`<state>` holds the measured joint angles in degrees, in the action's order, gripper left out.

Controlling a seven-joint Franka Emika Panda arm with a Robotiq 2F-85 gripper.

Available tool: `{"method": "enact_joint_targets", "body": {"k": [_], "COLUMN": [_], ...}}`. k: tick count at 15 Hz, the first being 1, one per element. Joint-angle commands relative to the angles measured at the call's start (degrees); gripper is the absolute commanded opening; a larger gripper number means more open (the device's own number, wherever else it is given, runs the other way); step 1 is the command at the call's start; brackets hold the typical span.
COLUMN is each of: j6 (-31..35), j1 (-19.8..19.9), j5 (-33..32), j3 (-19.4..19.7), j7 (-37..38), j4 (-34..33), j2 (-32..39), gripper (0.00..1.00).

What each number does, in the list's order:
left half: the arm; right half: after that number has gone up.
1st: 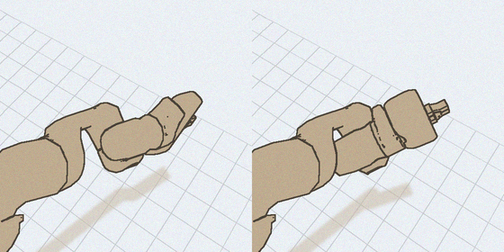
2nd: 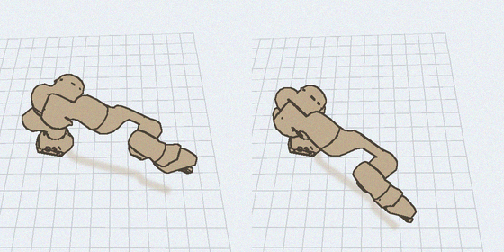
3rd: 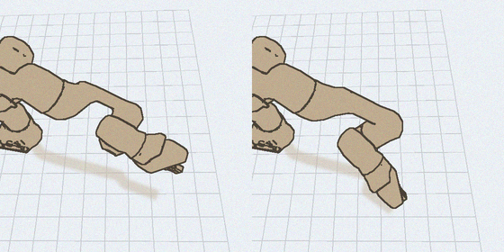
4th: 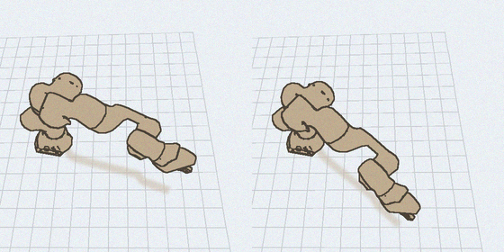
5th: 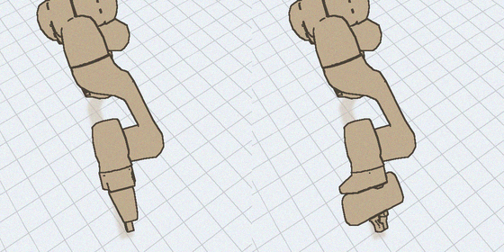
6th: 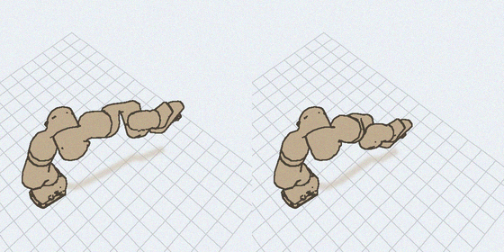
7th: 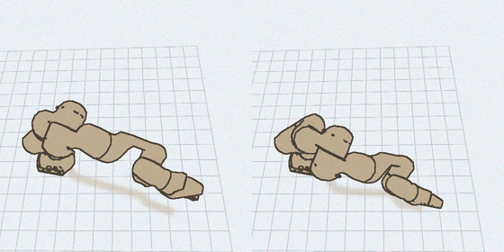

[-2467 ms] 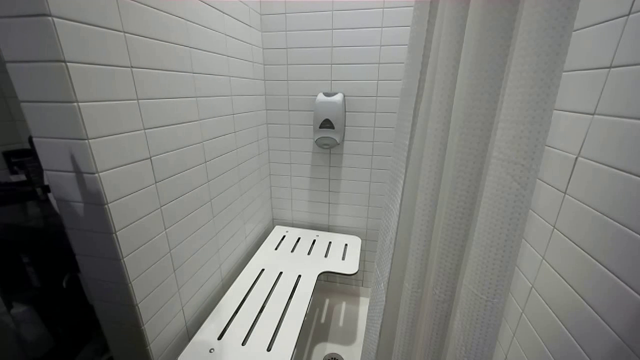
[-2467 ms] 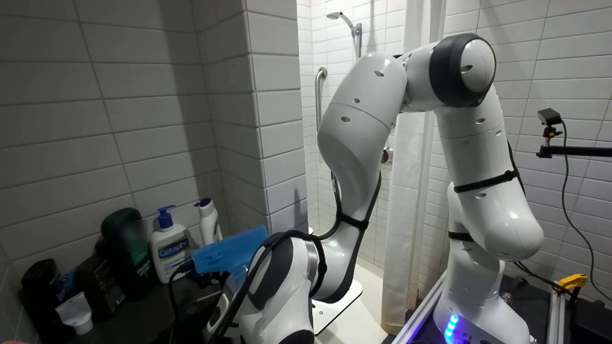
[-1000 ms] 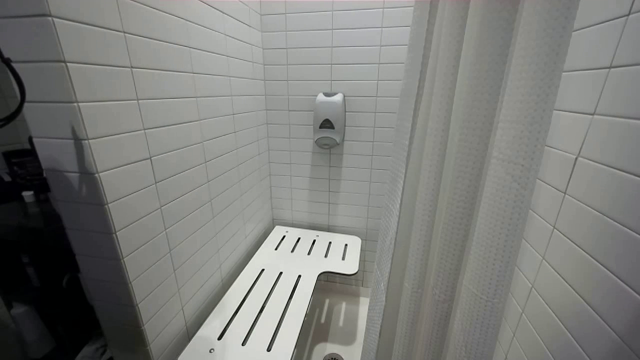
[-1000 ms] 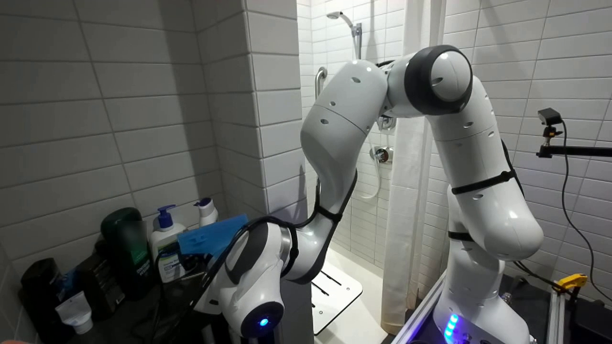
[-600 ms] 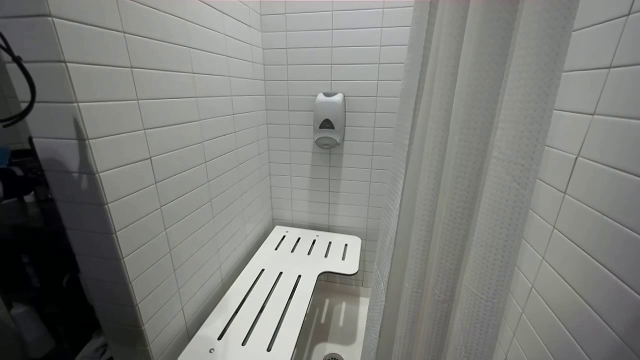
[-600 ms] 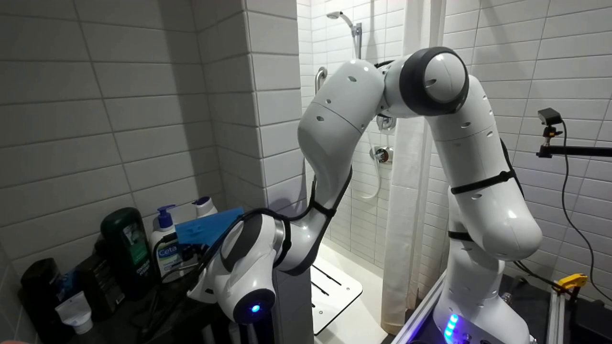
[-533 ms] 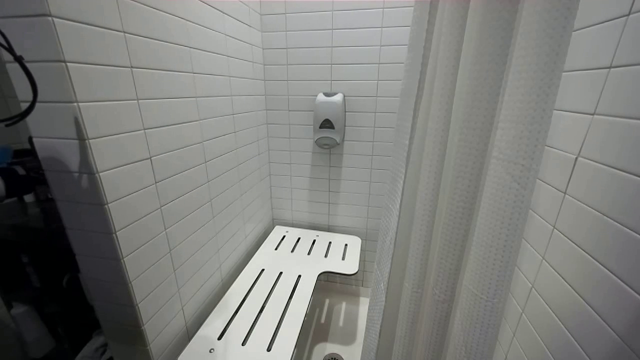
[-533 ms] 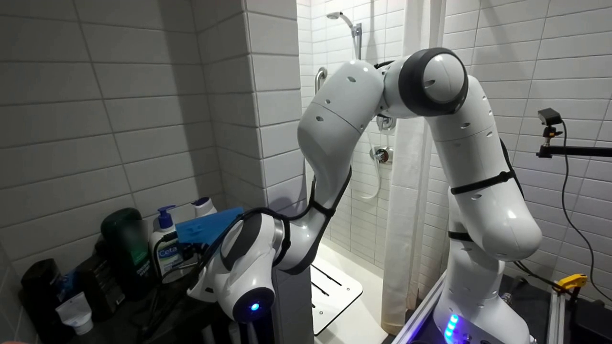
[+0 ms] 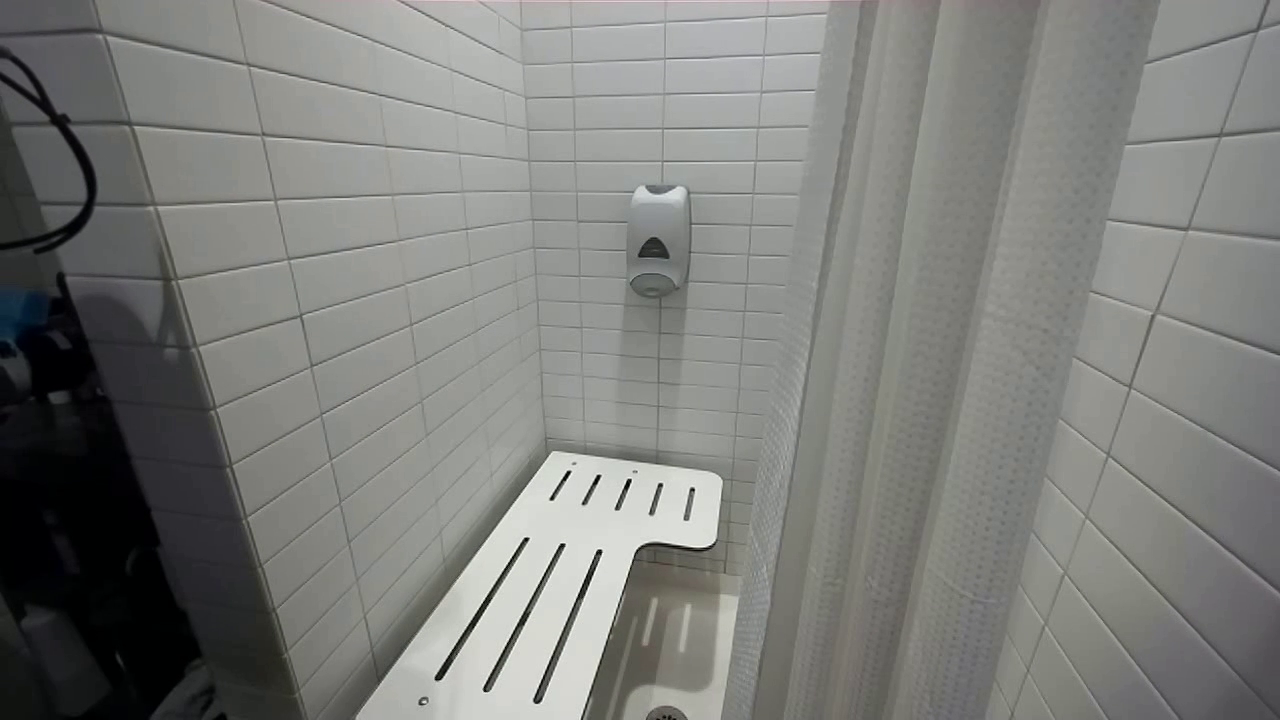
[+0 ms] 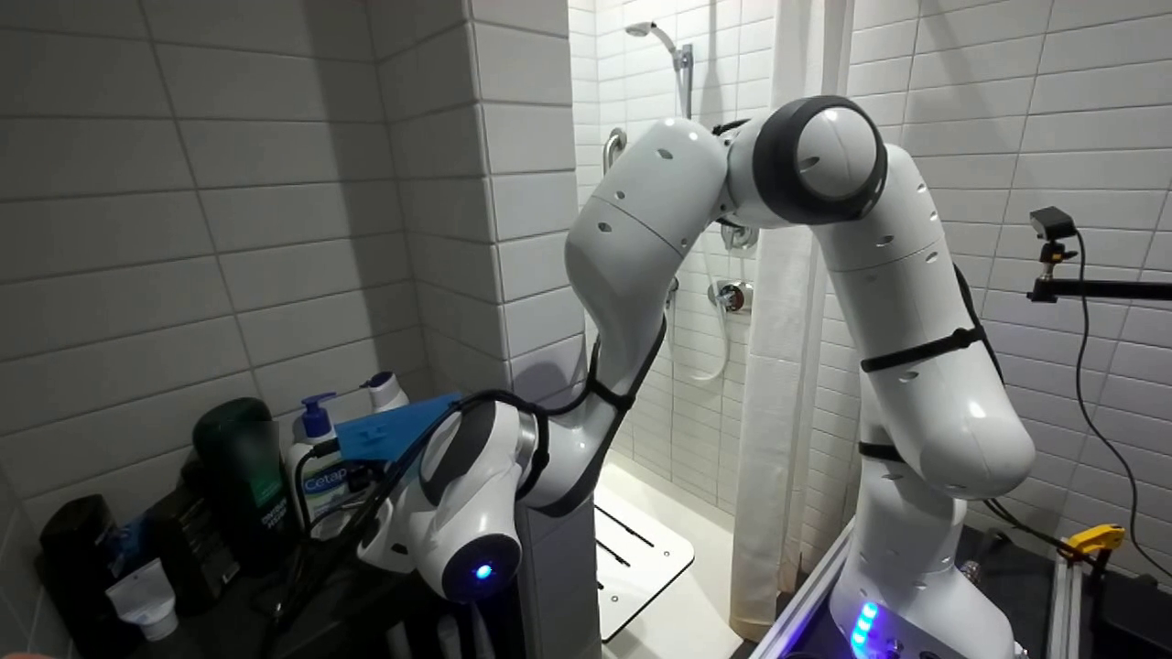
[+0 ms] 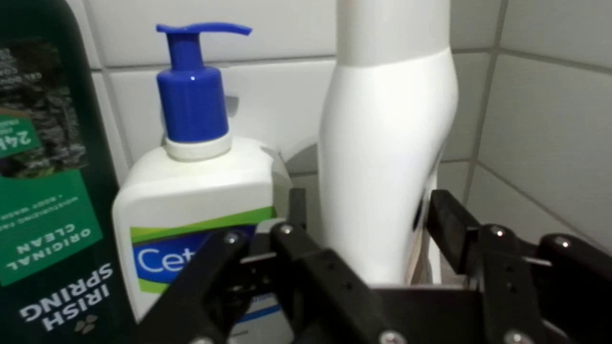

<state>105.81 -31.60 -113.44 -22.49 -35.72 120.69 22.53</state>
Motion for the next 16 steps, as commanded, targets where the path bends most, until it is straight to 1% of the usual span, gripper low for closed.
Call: {"method": "enact_joint_targets", "body": {"k": [1, 3, 6, 7, 8, 9, 11, 16], "j6": [2.07, 1.45, 0.67, 0.34, 0.12, 0.01, -0.62, -3.73], "j1": [0.58, 0.29, -0.17, -0.38, -0.71, -1.07, -2.01, -5.89], "j5": [-0.71, -0.05, 1.04, 1.52, 1.79, 1.86, 2.92, 5.36], "j3": [-0.04, -0.16, -0.51, -0.72, -1.04, -1.28, -2.00, -4.31], "j7": [-1.06, -1.14, -1.05, -1.20, -1.05, -0.93, -0.94, -1.91], "j4": [-0.93, -0.78, -0.37, -0.23, 0.12, 0.43, 0.89, 2.15], "j2": [0.44, 0.40, 0.43, 0.38, 0.12, -0.21, -1.01, -3.68], "gripper": [0.36, 0.21, 0.02, 0.02, 0.05, 0.04, 0.05, 0.05]}}
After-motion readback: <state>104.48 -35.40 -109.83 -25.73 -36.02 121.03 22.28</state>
